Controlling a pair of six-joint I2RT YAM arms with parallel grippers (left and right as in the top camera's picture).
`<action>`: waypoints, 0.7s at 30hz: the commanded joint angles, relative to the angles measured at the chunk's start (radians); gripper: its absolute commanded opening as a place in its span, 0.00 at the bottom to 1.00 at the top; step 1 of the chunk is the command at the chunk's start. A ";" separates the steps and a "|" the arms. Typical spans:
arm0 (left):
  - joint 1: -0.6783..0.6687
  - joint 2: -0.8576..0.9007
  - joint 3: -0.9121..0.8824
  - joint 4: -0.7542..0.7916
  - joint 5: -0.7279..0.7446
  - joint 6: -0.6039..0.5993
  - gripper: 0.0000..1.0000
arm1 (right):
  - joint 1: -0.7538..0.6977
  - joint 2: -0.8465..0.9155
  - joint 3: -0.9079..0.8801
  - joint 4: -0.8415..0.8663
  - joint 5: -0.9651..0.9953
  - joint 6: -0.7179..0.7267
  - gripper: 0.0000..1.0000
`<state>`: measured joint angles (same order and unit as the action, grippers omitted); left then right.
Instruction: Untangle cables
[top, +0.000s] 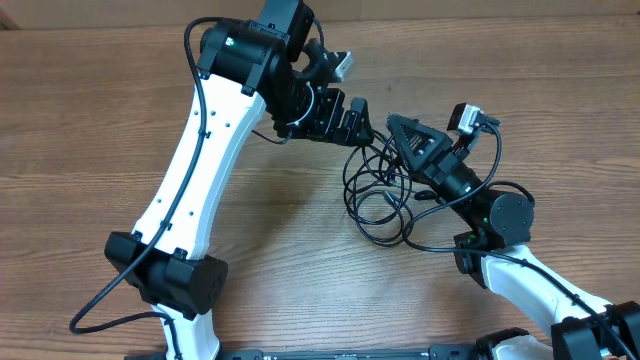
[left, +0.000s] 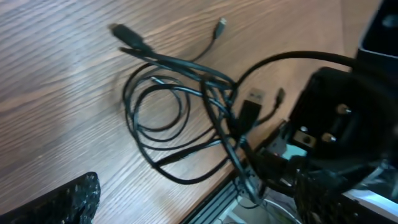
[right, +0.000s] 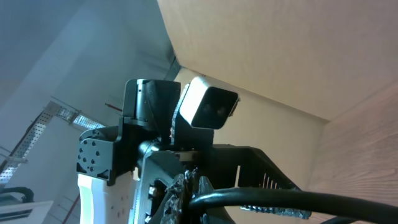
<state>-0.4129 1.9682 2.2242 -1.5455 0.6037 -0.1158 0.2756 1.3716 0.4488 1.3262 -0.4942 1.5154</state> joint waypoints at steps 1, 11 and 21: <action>-0.009 0.007 -0.012 0.002 0.032 0.036 0.96 | 0.005 -0.018 0.018 0.027 -0.008 0.007 0.04; -0.054 0.007 -0.179 0.080 -0.008 -0.050 0.85 | 0.006 -0.018 0.052 0.037 -0.017 0.008 0.04; -0.056 0.007 -0.234 0.080 -0.341 -0.169 0.15 | 0.006 -0.018 0.052 -0.052 -0.024 0.003 0.04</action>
<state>-0.4717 1.9705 1.9976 -1.4460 0.4999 -0.1963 0.2760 1.3716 0.4694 1.2980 -0.5205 1.5181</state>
